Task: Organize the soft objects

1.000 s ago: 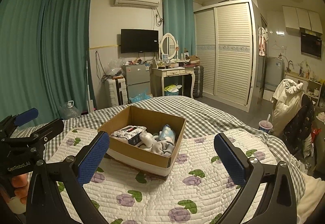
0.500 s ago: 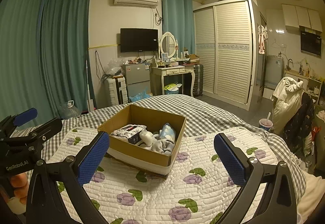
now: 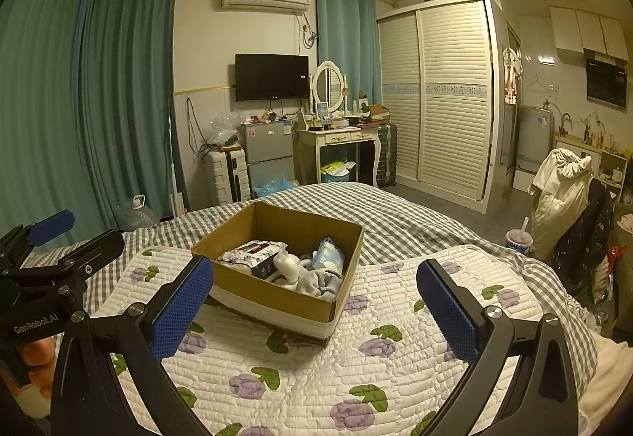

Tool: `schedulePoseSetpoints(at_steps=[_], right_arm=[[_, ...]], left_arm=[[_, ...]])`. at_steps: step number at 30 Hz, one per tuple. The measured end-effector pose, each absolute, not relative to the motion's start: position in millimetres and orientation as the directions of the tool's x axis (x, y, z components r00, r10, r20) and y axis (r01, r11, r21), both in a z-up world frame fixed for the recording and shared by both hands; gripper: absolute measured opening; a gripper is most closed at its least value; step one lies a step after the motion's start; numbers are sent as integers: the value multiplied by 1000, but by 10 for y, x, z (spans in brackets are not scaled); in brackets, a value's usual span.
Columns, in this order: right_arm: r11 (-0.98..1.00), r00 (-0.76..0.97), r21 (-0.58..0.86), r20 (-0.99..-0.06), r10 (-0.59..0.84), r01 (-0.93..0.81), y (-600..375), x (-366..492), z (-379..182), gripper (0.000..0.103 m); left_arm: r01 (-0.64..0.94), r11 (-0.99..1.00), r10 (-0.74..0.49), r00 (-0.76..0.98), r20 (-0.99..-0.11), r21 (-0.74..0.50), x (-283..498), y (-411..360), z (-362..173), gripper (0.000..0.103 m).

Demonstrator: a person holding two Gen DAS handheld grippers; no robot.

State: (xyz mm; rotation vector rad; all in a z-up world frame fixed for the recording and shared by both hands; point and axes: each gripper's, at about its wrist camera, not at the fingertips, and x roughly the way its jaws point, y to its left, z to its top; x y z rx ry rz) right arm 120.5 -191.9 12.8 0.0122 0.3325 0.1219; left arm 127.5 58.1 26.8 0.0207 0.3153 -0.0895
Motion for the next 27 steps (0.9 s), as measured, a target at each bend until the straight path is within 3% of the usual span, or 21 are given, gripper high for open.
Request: schedulePoseSetpoints(at_steps=[27], right_arm=[[993,933,36,-339,122,-116,-1891,1206,95,103]], left_arm=[[88,996,-85,942,-325,-7,1259,544,227,99]])
